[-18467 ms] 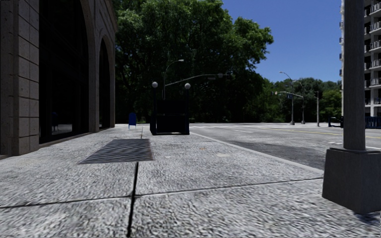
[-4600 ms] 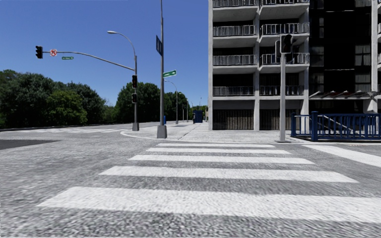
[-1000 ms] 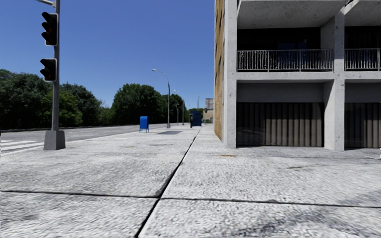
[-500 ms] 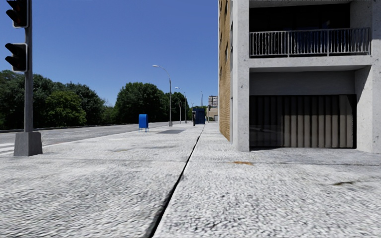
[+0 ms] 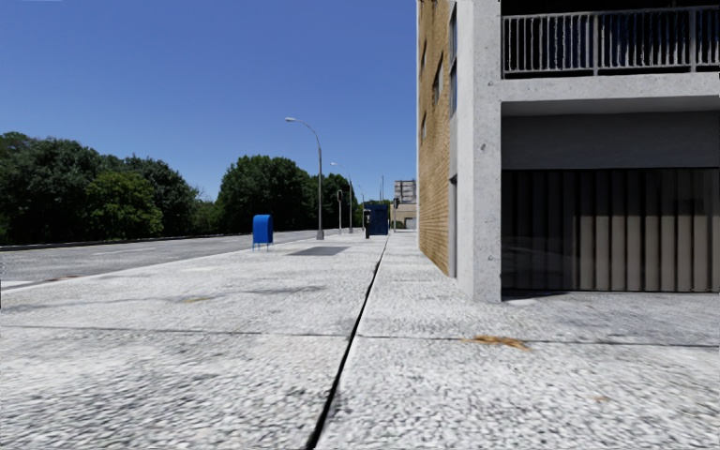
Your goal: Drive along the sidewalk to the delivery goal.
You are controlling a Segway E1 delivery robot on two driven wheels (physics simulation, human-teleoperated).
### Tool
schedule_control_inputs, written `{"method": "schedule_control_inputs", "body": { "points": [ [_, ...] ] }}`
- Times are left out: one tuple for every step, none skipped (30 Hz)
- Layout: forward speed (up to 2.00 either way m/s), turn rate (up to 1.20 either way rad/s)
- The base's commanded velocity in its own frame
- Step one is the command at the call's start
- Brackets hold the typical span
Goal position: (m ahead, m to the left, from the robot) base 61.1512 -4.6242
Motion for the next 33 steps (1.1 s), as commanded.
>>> {"method": "schedule_control_inputs", "body": {
  "points": [
    [2.00, 0.00],
    [2.00, 0.00],
    [2.00, 0.00],
    [2.00, 0.00],
    [2.00, 0.00],
    [2.00, 0.00],
    [2.00, 0.00],
    [2.00, 0.00],
    [2.00, 0.00],
    [2.00, 0.04],
    [2.00, 0.04],
    [2.00, 0.09],
    [2.00, 0.21],
    [2.00, 0.33],
    [2.00, 0.33],
    [2.00, 0.36],
    [2.00, 0.37],
    [2.00, 0.27],
    [2.00, 0.27],
    [2.00, 0.14],
    [2.00, 0.05],
    [2.00, 0.00],
    [2.00, 0.00],
    [2.00, 0.00],
    [2.00, 0.00],
    [2.00, 0.00],
    [2.00, 0.00],
    [2.00, 0.00],
    [2.00, 0.00],
    [2.00, 0.00],
    [2.00, 0.00],
    [2.00, 0.00],
    [2.00, 0.00]
  ]
}}
